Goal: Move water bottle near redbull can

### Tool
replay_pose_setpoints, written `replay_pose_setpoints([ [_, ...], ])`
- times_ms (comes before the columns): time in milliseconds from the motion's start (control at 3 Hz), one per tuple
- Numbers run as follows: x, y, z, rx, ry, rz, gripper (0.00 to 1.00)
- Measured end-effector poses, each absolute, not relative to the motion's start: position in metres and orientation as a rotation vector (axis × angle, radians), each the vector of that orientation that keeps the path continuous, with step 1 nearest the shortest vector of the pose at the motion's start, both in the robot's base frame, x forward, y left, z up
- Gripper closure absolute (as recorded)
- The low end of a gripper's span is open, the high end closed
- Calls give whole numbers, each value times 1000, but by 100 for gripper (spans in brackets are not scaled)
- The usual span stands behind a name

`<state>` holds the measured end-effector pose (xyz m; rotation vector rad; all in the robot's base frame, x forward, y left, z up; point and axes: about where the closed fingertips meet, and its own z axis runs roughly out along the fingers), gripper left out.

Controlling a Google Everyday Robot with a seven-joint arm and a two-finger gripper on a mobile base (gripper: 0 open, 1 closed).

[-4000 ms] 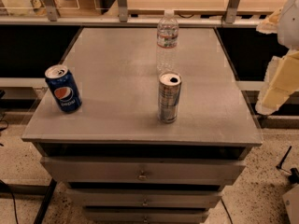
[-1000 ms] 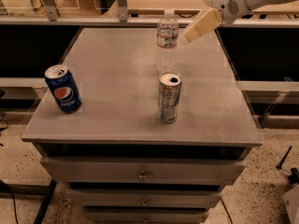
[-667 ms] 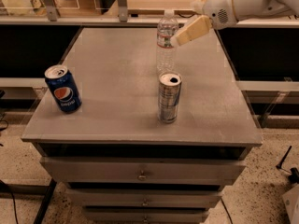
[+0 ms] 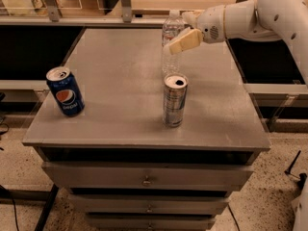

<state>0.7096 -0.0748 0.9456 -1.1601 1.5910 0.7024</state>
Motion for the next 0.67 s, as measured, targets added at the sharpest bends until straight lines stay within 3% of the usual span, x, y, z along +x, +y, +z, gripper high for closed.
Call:
replay_pose_setpoints([
  [667,719,-59,927,-1137,1539,766,41],
])
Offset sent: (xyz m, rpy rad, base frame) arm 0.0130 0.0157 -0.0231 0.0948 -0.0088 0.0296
